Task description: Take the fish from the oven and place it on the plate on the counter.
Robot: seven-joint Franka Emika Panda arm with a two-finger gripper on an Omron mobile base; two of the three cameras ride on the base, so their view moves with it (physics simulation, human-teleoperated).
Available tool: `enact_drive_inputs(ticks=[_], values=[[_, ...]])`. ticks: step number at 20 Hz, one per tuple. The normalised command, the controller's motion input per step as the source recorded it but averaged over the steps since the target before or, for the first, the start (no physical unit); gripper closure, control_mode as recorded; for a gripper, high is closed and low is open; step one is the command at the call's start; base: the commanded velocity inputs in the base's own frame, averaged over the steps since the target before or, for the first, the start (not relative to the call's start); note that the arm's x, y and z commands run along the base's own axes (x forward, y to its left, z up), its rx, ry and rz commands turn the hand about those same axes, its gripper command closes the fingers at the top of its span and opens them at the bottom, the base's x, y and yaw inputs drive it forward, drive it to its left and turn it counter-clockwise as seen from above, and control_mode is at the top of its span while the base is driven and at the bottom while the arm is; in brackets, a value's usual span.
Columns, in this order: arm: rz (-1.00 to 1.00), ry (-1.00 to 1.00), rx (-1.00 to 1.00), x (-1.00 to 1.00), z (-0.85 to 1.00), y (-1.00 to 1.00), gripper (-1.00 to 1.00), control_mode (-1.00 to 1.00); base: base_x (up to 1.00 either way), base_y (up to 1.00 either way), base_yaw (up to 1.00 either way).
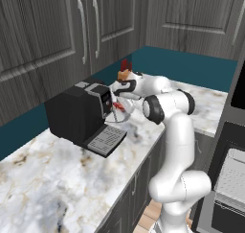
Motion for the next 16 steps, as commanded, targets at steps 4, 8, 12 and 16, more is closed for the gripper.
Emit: enact_drive_inputs(ticks=[4,8,12,16], values=[[0.0,-0.06,0.0,0.01,0.0,0.25,1.0,-1.0,0.0,0.0,0.0],[0.02,-0.04,0.0,0.0,-0.11,0.24,1.0,-1.0,0.0,0.0,0.0],[0.06,-0.04,0.0,0.0,-0.01,0.01,1.0,-1.0,0.0,0.0,0.0],[0.01,0.0,0.0,0.0,0.0,0.0,-1.0,-1.0,0.0,0.0,0.0]])
